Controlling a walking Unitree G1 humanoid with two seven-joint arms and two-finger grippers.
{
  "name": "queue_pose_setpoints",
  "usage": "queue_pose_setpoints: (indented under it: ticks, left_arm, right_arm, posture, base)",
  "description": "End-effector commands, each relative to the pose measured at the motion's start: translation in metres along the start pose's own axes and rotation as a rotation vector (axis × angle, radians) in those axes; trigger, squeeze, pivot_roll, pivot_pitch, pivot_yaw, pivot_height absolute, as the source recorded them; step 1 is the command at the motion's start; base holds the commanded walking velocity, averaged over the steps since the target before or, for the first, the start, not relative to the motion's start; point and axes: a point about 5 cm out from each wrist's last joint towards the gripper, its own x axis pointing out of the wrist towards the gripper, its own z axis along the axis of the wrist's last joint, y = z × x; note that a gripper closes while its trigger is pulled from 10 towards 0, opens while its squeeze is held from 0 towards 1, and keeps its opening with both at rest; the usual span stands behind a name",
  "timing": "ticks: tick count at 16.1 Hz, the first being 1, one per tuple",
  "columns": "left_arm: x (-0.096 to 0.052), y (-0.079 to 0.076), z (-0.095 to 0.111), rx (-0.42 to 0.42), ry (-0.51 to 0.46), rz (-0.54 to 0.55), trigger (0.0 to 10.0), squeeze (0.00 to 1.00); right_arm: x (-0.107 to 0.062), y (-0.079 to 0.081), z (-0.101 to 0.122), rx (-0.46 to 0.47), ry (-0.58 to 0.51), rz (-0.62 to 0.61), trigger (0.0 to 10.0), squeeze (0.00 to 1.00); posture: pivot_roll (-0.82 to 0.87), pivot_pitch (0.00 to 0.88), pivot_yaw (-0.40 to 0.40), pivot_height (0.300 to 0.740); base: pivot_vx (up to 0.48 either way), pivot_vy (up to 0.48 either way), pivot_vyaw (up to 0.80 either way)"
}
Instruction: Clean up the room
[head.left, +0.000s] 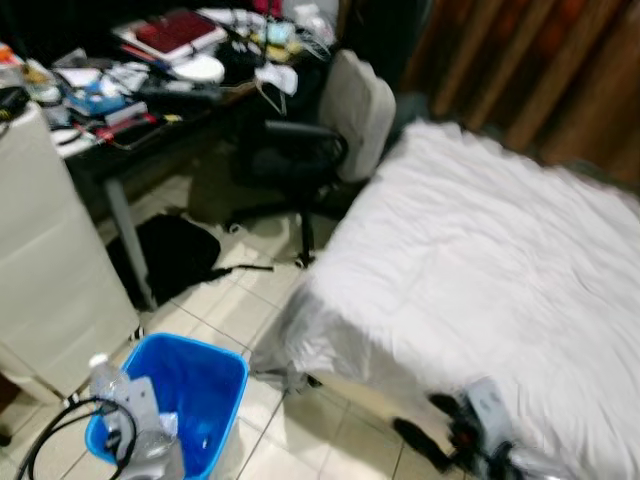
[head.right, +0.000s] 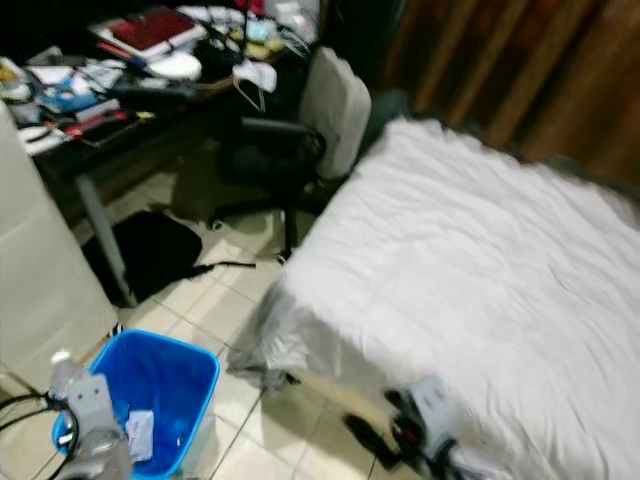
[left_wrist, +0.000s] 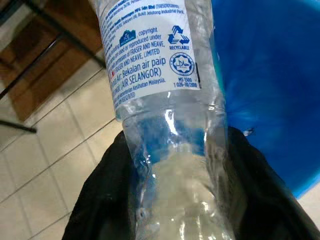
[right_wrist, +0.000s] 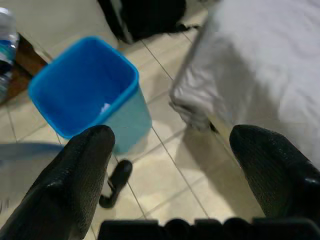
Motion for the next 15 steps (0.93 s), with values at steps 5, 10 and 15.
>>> queue_pose_setpoints:
  ticks: [5,10,15]
  left_arm:
    - [-0.003,-0.019,0.033,0.02,-0.15,-0.117,10.0,0.0]
    - [0.003,-0.011,0.045,0.005,-0.152,-0.104,10.0,0.0]
    - [0.003,-0.014,0.054,-0.031,-0.147,-0.146,10.0,1.0]
  right_arm:
    - [0.013,-0.002,0.011,-0.017,0.0,0.011,10.0,0.0]
    - [0.006,0.017,0.009,0.061,0.025,0.159,10.0,0.0]
    - [0.003,0.031,0.009,0.073,0.076,0.294,10.0,0.0]
  posture:
    - [-0.12,0.293,-0.159,0.74]
    - [-0.14,0.307,-0.164,0.74]
    - [-0.16,0.306,-0.164,0.74]
  base:
    - [0.0,0.0,0.21]
    - [0.0,0.0,0.0]
    - [0.0,0.0,0.0]
